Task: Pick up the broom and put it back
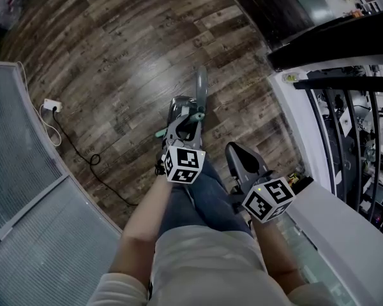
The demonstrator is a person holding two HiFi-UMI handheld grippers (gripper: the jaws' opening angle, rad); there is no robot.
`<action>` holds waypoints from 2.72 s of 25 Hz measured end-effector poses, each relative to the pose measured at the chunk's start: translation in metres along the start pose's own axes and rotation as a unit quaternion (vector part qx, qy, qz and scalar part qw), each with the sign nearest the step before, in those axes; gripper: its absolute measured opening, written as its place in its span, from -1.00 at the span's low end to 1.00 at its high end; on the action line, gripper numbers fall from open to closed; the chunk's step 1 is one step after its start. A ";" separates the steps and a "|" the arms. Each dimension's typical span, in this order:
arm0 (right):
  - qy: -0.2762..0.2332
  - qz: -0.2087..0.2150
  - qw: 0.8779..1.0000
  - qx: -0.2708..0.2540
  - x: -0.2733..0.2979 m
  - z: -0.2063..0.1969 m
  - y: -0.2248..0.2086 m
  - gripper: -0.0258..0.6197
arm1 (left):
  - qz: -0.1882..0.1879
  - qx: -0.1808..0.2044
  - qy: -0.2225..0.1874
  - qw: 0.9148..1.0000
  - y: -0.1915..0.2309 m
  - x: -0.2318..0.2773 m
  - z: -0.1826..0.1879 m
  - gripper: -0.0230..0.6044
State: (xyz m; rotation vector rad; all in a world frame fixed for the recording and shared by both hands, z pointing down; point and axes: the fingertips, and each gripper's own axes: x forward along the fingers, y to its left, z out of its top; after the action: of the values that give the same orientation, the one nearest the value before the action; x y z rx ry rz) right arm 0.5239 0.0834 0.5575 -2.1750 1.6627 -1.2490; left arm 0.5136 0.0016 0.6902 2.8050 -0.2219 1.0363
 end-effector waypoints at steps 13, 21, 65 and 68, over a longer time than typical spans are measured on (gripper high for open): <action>0.001 0.020 0.999 -0.025 0.003 -0.005 0.034 -0.90 | 0.022 -0.016 -0.016 1.000 0.012 -0.052 -0.019 -0.61; 0.000 0.035 0.998 -0.043 0.004 -0.016 0.068 -0.90 | 0.038 -0.030 -0.020 0.999 0.025 -0.087 -0.035 -0.61; 0.033 0.163 0.972 -0.166 -0.023 -0.100 0.284 -0.90 | 0.166 -0.138 -0.104 0.971 0.068 -0.371 -0.094 -0.61; 0.035 0.173 0.969 -0.175 -0.031 -0.107 0.299 -0.90 | 0.171 -0.141 -0.111 0.969 0.063 -0.392 -0.093 -0.61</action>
State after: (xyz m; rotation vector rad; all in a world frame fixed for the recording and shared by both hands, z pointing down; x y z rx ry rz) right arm 0.2295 0.0337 0.4451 -1.8966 2.3196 -1.0070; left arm 0.1483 -0.0078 0.5086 2.6674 -0.8337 0.6724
